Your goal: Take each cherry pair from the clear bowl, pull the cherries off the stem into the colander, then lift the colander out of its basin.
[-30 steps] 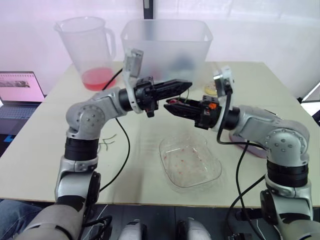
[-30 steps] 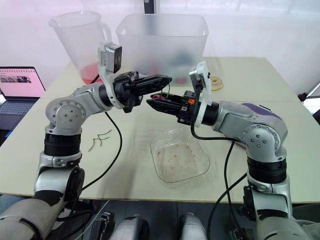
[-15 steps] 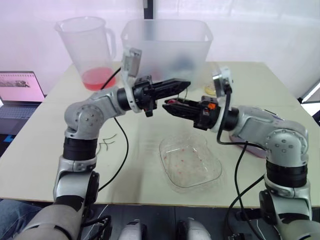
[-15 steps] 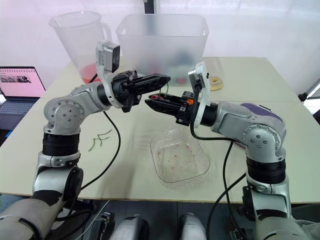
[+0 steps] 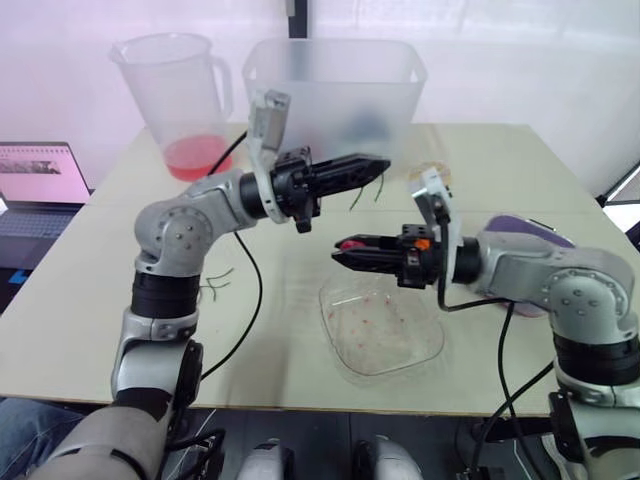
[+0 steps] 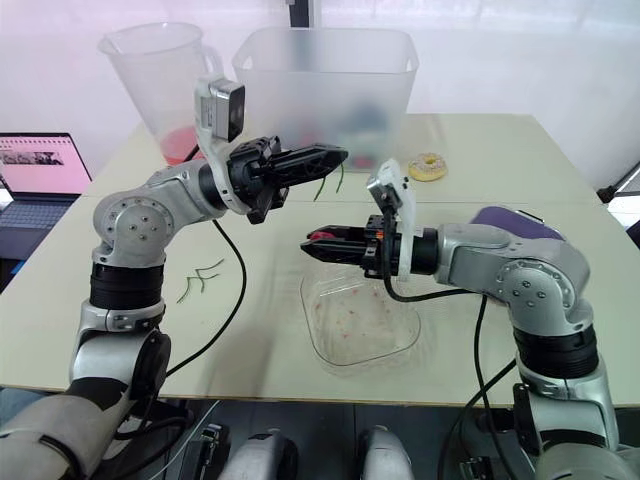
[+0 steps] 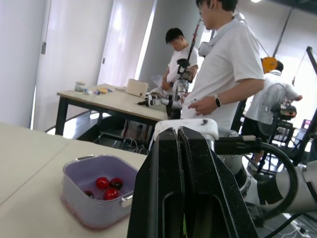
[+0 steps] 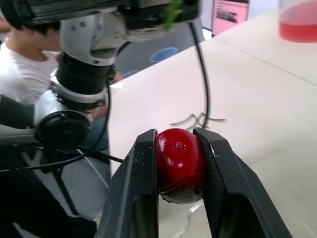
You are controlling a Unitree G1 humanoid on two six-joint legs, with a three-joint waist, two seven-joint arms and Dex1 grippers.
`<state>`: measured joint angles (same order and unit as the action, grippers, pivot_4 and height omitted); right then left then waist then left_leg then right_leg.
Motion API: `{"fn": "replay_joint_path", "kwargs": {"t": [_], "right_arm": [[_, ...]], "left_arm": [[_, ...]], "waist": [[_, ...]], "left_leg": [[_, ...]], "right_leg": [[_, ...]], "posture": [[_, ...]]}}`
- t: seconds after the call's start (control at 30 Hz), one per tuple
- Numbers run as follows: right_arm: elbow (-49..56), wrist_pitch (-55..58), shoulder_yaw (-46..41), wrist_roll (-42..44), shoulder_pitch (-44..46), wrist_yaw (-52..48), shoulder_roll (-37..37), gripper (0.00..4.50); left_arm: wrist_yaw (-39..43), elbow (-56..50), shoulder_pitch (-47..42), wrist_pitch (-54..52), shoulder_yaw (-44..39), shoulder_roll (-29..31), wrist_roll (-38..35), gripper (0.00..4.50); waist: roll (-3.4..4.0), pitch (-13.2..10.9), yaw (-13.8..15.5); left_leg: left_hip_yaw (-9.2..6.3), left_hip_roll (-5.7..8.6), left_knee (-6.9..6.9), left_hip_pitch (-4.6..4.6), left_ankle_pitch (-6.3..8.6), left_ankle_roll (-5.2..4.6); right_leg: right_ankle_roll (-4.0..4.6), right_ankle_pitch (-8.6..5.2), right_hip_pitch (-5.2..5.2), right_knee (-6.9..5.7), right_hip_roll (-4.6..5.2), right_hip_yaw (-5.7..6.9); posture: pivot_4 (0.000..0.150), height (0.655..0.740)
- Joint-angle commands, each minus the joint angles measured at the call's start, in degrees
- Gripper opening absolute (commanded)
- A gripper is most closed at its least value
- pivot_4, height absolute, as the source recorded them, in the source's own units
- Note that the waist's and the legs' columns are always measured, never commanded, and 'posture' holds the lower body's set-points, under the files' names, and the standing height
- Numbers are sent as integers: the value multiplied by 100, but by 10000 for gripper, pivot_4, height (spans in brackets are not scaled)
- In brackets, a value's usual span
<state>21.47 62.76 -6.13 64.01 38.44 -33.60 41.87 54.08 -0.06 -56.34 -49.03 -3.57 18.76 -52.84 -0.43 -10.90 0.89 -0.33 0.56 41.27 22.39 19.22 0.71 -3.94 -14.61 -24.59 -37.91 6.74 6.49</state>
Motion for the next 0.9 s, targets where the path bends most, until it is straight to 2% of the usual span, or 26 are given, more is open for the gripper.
{"fn": "replay_joint_path", "kwargs": {"t": [0.03, 0.17, 0.27, 0.7, 0.9], "right_arm": [[-637, -585, -548, -1013, -40, -184, 896, 6562], [-1663, -1248, -465, -2257, -225, -419, 1901, 6562], [-2290, -1520, -495, -2802, -442, -550, 2261, 6562], [-3375, -1631, -61, -3836, -837, -765, 1817, 6562], [-3279, -1601, -316, -3766, -856, -939, 1749, 34441]], "left_arm": [[-12, -92, -44, 140, -194, 147, 37, 0], [-76, -57, 77, 223, -266, 281, 115, 0], [-135, -123, 197, 252, -313, 353, 163, 0], [-335, -485, 587, 214, -267, 519, 226, 0], [-399, -566, 645, 150, -299, 569, 187, 0]], "waist": [[0, 0, 0], [0, 0, -16], [0, 0, -29], [1, 0, 14], [1, 0, -19]], "left_leg": [[1, 2, 1, 0, 1, -1], [9, 2, -4, -2, 3, -6], [13, -3, -10, -5, 3, -6], [11, -5, -2, -3, -2, 3], [12, -6, -3, -5, -3, 5]], "right_leg": [[0, 0, 0, 1, 1, 0], [0, 0, 0, 4, 1, -2], [0, 0, 0, 5, -2, -3], [0, 0, 0, 4, 1, -2], [0, 0, 0, 3, 0, -2]], "posture": [[1500, 6886], [1500, 6886], [1500, 6886], [1500, 6886], [1500, 6886]]}}
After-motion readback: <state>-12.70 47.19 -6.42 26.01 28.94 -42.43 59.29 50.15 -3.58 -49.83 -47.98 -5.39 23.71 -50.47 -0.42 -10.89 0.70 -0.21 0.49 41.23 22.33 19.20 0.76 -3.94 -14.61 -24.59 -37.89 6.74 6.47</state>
